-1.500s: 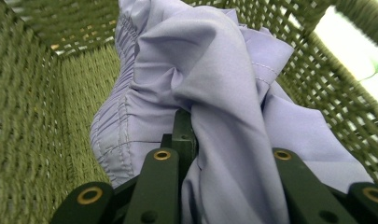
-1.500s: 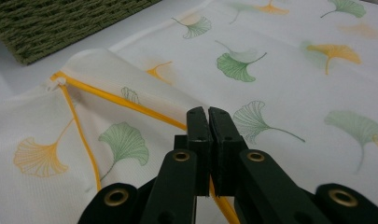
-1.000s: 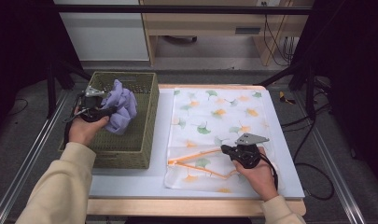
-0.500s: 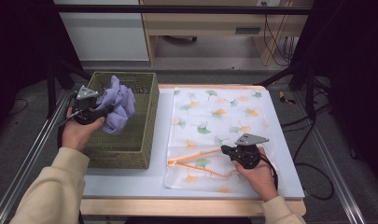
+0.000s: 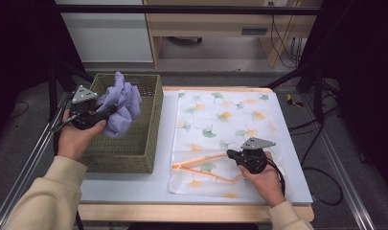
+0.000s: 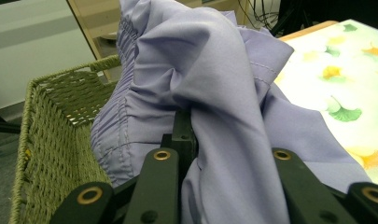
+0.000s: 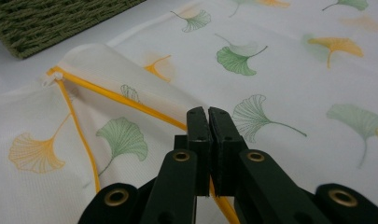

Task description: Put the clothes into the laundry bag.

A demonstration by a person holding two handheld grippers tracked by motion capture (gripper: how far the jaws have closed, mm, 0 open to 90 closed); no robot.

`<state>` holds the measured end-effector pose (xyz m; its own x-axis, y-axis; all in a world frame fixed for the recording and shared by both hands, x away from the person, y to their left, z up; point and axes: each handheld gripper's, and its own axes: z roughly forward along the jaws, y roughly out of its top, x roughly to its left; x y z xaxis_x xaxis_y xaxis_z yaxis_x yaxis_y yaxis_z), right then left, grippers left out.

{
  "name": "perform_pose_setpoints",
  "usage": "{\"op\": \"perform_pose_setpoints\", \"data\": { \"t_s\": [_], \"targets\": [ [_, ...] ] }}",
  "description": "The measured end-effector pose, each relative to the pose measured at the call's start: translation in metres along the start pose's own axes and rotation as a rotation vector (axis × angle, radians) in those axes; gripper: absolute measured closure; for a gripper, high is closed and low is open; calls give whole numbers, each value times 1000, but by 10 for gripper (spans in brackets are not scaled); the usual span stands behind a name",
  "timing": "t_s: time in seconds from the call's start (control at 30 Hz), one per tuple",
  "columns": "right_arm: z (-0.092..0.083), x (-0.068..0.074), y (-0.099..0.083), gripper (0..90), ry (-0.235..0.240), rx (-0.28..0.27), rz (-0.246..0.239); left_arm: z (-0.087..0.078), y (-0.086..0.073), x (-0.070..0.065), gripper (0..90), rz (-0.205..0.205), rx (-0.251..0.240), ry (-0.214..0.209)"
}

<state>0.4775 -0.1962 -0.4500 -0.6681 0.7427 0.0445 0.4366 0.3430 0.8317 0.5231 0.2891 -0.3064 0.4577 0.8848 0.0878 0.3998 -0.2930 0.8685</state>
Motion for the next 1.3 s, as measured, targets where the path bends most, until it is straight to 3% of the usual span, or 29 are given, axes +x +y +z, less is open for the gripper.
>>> {"op": "perform_pose_setpoints", "data": {
  "t_s": [0.4, 0.67, 0.73, 0.77, 0.83, 0.87, 0.9, 0.93, 0.97, 1.03, 1.07, 1.3],
  "targets": [
    [1, -1, -1, 882, 3, 3, -4, -9, 7, -11, 735, 36, -20, -18],
    [1, -2, -1, 882, 14, 7, 22, -15, 14, -31, 734, 74, -34, -67],
    [1, -4, -1, 882, 17, 3, 23, -16, 16, -43, 734, 67, -54, -105],
    [1, -4, -1, 882, 17, 3, 23, -16, 16, -43, 734, 67, -54, -105],
    [1, -4, -1, 884, 24, -2, 28, -16, 19, -57, 734, 94, -57, -135],
    [1, -4, -1, 884, 24, -2, 28, -16, 19, -57, 734, 94, -57, -135],
    [0, -6, -2, 883, 32, -4, 35, -16, 20, -67, 734, 106, -62, -162],
    [0, -6, -2, 883, 32, -4, 35, -16, 20, -67, 734, 106, -62, -162],
    [1, -7, -2, 884, 39, -5, 51, -15, 21, -77, 734, 127, -72, -182],
    [1, -8, -3, 884, 42, 3, 53, -14, 19, -89, 733, 123, -70, -218],
    [1, -8, -3, 884, 42, 3, 53, -14, 19, -89, 733, 123, -70, -218],
    [1, -11, -3, 888, 67, -3, 69, -1, 11, -122, 733, 142, -61, -296]
  ]
}}
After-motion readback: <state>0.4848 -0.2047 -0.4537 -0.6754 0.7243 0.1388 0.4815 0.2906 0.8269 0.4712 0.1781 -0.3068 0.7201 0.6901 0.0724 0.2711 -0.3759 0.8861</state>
